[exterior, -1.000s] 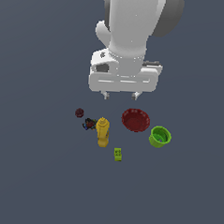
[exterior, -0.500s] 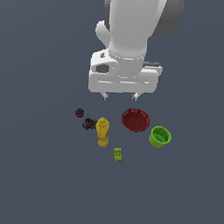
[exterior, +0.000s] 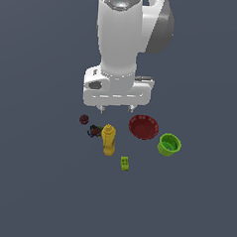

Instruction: Pick up a designated object from a clutter of objects.

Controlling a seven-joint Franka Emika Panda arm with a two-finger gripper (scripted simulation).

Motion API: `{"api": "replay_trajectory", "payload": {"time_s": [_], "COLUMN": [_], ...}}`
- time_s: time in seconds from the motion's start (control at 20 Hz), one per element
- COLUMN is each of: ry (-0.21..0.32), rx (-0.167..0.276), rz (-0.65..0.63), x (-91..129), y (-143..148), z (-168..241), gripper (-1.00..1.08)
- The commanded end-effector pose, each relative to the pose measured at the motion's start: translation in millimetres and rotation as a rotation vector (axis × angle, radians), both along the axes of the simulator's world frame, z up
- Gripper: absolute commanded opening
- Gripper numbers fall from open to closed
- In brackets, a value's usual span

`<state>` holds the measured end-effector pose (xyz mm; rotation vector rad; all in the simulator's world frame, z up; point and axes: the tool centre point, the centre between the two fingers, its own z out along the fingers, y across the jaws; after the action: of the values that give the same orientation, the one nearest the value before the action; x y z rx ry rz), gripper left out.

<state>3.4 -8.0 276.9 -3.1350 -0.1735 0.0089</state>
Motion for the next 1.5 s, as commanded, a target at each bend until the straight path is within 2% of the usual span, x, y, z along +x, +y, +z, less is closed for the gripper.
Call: {"api": "replay_trajectory", "payload": {"time_s": [0.0,0.4,0.9,1.2,1.45], "ry": [0.0,-0.005,-0.01,-0.009,-0.007], "rx": [0.005,0.02,0.017,0.008,0.002], "rz": [0.012,0.064,0.123,0.148,0.16], "x": [-3,-27,-83,-115,-133], "y": [-14,-74,-144,-171,-183], "z": [-16,-79,-152,-180,-193], "gripper": [1.0,1.0,1.0,1.0,1.0]}}
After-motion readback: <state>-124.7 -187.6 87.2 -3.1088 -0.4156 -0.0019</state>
